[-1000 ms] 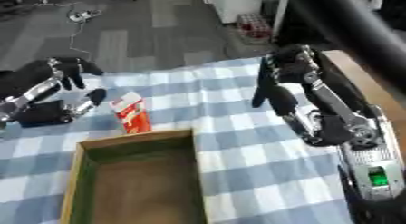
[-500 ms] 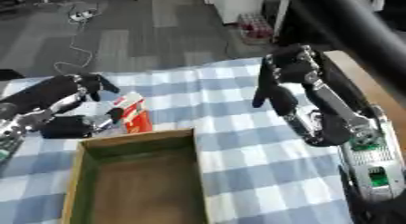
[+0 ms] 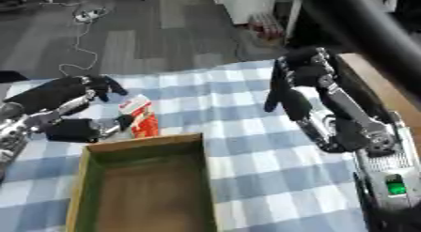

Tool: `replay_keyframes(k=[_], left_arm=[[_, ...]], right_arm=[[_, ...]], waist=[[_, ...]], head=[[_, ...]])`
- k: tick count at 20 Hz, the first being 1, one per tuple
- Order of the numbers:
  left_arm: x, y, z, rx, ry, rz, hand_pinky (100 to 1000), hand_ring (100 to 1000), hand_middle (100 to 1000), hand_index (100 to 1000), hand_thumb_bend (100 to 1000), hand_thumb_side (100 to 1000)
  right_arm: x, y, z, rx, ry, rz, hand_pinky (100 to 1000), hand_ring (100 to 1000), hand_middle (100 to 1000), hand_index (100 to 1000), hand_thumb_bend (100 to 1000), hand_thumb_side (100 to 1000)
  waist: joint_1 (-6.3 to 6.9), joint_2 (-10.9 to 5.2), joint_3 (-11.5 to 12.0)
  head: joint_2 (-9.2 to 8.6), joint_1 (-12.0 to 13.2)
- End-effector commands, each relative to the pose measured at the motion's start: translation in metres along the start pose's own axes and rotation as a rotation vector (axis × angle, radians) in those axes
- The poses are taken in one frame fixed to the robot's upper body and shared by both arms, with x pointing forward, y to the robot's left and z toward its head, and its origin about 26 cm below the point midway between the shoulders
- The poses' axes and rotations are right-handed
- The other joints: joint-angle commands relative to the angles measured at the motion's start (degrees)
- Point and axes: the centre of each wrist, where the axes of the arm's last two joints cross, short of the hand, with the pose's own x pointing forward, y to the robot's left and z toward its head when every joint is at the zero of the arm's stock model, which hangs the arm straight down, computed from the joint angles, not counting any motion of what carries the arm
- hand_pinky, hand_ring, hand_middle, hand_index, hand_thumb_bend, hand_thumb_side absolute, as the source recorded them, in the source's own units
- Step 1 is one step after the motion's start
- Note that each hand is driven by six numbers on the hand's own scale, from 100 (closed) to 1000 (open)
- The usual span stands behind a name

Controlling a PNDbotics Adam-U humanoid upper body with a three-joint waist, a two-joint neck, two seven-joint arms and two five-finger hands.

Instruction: Pick up objects on the table and place them in the box.

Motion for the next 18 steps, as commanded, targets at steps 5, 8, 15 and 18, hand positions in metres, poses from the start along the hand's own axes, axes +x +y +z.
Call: replay_keyframes(k=[5, 8, 15, 18], left_arm=[[0.003, 0.014, 0.002, 0.032, -0.01, -0.028, 654, 725, 825, 909, 275, 1000], [0.004, 0.016, 0.002, 0.038, -0.01, -0.032, 651, 720, 817, 913, 279, 1000], [-0.001, 0.01, -0.005, -0.017, 0.033, -0.036, 637, 697, 796, 905, 299, 1000], [-0.008, 0.004, -0.009, -0.065, 0.074, -0.042, 643, 700, 798, 905, 294, 1000]], right_arm=[[0.002, -0.007, -0.004, 0.015, -0.029, 0.028, 348, 328, 368, 475, 100, 1000], [0.002, -0.007, -0.004, 0.016, -0.03, 0.027, 348, 328, 368, 475, 100, 1000], [0.002, -0.007, -0.005, 0.014, -0.032, 0.026, 348, 328, 368, 475, 100, 1000], [0.002, -0.007, -0.006, 0.013, -0.034, 0.025, 348, 328, 368, 475, 100, 1000]], waist=[[0.1, -0.57, 0.0], [0.1, -0.57, 0.0], [0.16, -0.57, -0.2], [0.2, -0.54, -0.3]], head=[[-0.9, -0.1], [-1.29, -0.2], [-1.25, 0.1], [-1.25, 0.1]])
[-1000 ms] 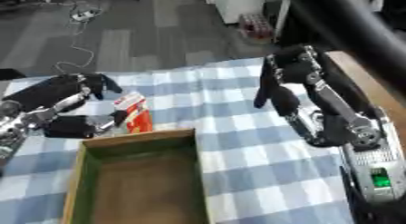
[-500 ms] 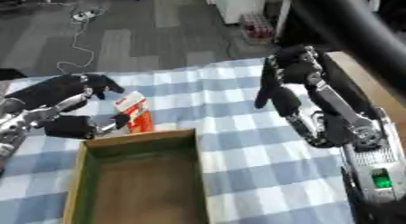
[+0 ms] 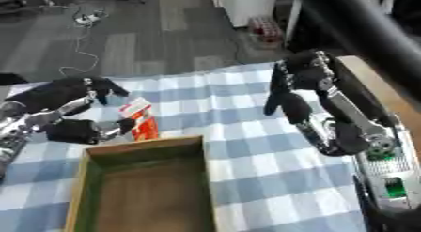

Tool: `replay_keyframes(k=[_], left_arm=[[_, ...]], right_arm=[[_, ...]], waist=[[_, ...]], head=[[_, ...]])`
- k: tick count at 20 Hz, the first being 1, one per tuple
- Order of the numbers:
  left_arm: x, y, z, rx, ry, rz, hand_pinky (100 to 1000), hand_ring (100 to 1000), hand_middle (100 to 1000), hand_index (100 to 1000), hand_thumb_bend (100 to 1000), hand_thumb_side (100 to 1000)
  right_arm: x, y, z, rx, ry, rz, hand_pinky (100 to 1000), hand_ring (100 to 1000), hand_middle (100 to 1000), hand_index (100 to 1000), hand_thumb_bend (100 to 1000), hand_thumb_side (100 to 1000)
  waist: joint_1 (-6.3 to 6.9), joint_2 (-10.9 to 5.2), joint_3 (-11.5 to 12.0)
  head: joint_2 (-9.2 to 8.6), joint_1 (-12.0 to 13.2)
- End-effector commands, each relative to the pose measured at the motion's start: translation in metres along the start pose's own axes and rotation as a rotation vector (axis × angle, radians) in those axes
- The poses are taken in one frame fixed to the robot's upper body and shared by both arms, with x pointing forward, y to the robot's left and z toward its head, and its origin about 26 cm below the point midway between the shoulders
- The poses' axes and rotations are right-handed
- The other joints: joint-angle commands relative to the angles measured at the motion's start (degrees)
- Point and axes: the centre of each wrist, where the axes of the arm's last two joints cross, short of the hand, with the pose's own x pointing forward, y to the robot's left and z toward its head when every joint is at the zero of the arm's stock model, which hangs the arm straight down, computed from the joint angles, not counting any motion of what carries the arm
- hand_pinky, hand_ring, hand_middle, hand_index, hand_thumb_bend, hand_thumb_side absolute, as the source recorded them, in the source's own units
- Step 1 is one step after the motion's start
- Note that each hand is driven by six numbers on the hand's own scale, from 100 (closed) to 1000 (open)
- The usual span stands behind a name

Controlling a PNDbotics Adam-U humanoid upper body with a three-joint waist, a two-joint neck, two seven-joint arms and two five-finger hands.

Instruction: Pick up objects on the table and place them in the box.

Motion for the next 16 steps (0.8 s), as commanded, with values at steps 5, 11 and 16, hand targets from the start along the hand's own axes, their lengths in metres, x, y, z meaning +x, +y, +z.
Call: replay_keyframes(k=[5, 11, 16], left_arm=[[-0.015, -0.008, -0.011, -0.075, 0.08, -0.031, 655, 704, 803, 904, 310, 1000], [-0.021, -0.018, -0.018, -0.107, 0.107, -0.045, 659, 709, 806, 905, 309, 1000], [-0.017, -0.011, -0.017, -0.032, 0.087, -0.069, 656, 707, 810, 911, 290, 1000]], right_arm=[[0.002, -0.006, -0.006, 0.011, -0.037, 0.026, 348, 328, 368, 475, 100, 1000], [0.002, -0.007, -0.007, 0.01, -0.04, 0.025, 349, 328, 368, 473, 100, 1000], [0.002, -0.007, -0.007, 0.01, -0.039, 0.025, 349, 328, 368, 473, 100, 1000]], waist=[[0.22, -0.48, -0.3], [0.2, -0.45, -0.4], [0.2, -0.48, -0.3]], head=[[-0.61, 0.1], [-0.45, 0.2], [-0.37, 0.1]])
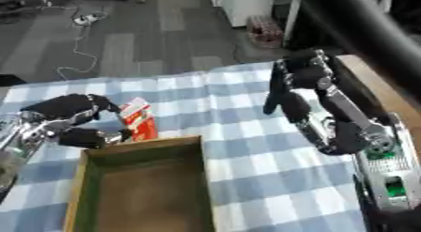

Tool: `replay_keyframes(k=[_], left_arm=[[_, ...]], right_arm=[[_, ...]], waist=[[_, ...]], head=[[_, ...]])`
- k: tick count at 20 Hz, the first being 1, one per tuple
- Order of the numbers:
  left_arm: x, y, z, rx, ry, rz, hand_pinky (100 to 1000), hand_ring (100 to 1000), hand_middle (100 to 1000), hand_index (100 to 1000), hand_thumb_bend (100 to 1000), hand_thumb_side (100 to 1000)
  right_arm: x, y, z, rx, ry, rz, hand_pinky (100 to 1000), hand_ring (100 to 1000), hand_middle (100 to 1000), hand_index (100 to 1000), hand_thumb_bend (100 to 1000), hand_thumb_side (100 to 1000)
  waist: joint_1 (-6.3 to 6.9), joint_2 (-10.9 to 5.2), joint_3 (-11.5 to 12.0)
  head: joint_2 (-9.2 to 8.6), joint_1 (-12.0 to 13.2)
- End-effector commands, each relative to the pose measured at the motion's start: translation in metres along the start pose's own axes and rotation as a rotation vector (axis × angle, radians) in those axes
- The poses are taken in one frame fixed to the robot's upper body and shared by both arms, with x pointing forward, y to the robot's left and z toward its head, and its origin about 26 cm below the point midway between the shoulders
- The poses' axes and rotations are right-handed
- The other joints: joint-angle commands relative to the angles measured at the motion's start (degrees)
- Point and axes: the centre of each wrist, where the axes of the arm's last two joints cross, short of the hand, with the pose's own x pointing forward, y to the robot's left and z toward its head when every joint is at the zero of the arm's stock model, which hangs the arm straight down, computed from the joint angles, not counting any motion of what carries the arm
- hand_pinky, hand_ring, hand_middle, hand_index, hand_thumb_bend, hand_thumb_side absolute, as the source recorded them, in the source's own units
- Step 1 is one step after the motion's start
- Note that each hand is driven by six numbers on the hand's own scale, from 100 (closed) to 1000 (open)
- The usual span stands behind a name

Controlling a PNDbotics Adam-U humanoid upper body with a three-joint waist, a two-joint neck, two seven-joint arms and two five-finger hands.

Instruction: Pick up objects on the table and place them in the box.

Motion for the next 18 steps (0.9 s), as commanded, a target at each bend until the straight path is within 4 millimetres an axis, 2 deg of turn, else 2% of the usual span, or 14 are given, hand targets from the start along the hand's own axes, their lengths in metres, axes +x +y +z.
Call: replay_keyframes(k=[1, 3, 7, 13, 18], left_arm=[[0.001, 0.02, 0.004, 0.103, -0.008, -0.049, 660, 709, 812, 911, 284, 1000], [0.001, 0.026, 0.004, 0.159, -0.004, -0.067, 663, 711, 813, 912, 279, 1000], [-0.007, 0.028, -0.004, 0.163, 0.027, -0.078, 672, 719, 818, 912, 271, 1000], [-0.016, 0.022, -0.014, 0.12, 0.069, -0.097, 685, 731, 824, 914, 290, 1000], [-0.016, 0.017, -0.022, 0.067, 0.049, -0.107, 694, 738, 827, 914, 307, 1000]], right_arm=[[0.002, -0.006, -0.006, 0.009, -0.037, 0.025, 349, 328, 368, 473, 100, 1000], [0.003, -0.006, -0.006, 0.01, -0.037, 0.024, 349, 328, 368, 473, 100, 1000], [0.003, -0.006, -0.006, 0.011, -0.038, 0.023, 349, 328, 368, 473, 100, 1000], [0.003, -0.006, -0.007, 0.011, -0.041, 0.022, 349, 329, 368, 472, 100, 1000], [0.003, -0.005, -0.007, 0.012, -0.045, 0.022, 349, 329, 368, 472, 100, 1000]], waist=[[0.08, -0.5, -0.1], [0.08, -0.55, -0.1], [0.13, -0.61, -0.1], [0.18, -0.59, -0.3], [0.25, -0.57, -0.4]], head=[[-0.4, 0.2], [-0.47, 0.3], [-0.59, 0.6], [-0.46, 0.8], [-0.53, 0.8]])
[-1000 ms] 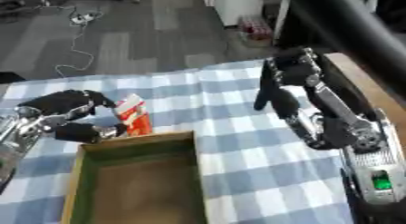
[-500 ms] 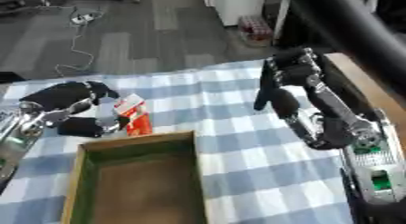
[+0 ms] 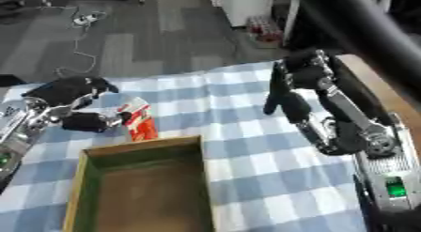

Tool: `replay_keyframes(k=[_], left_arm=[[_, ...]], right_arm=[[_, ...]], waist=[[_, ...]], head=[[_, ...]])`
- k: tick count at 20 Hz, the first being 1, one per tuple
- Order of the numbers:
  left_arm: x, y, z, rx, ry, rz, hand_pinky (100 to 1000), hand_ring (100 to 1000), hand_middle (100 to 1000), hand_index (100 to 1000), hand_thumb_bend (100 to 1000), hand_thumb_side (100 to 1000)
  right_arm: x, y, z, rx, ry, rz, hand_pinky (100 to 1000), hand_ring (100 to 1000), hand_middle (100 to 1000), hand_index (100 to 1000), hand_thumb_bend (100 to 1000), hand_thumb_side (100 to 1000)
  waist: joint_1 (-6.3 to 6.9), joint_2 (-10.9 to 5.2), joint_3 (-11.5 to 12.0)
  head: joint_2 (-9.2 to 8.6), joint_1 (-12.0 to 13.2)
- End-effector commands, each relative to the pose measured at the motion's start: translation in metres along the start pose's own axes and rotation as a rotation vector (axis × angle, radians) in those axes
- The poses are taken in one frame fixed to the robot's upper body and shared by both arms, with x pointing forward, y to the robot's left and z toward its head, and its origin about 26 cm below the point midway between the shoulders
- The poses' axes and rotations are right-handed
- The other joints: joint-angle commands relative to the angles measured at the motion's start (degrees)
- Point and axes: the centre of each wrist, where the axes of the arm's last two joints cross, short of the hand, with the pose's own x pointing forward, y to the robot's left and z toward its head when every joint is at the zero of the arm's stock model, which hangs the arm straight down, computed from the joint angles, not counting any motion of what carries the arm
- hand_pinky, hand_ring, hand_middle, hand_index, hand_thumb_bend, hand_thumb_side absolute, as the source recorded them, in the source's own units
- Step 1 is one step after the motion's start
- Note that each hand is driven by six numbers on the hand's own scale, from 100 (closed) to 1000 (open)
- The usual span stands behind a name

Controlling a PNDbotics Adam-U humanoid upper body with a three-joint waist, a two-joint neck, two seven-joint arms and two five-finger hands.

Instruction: Pick up objects on the table and place them in the box.

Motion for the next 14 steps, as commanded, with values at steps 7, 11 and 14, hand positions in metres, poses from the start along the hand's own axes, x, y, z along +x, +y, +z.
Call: replay_keyframes(k=[7, 11, 14], left_arm=[[0.0044, 0.0141, -0.0034, -0.017, -0.046, -0.039, 698, 742, 829, 913, 319, 1000], [0.0041, 0.0123, -0.0067, -0.032, -0.046, -0.045, 701, 744, 830, 913, 321, 1000], [0.0049, 0.011, -0.0079, -0.035, -0.051, -0.053, 703, 746, 832, 914, 320, 1000]], right_arm=[[0.0027, -0.0058, -0.0076, 0.011, -0.045, 0.022, 349, 330, 368, 471, 100, 1000], [0.0027, -0.0056, -0.0078, 0.013, -0.046, 0.021, 349, 330, 368, 470, 100, 1000], [0.0028, -0.0055, -0.0079, 0.016, -0.046, 0.021, 350, 330, 369, 472, 100, 1000]], waist=[[0.13, -0.61, -0.2], [0.14, -0.59, -0.3], [0.15, -0.57, -0.3]], head=[[-0.27, 1.0], [-0.36, 1.1], [-0.35, 1.1]])
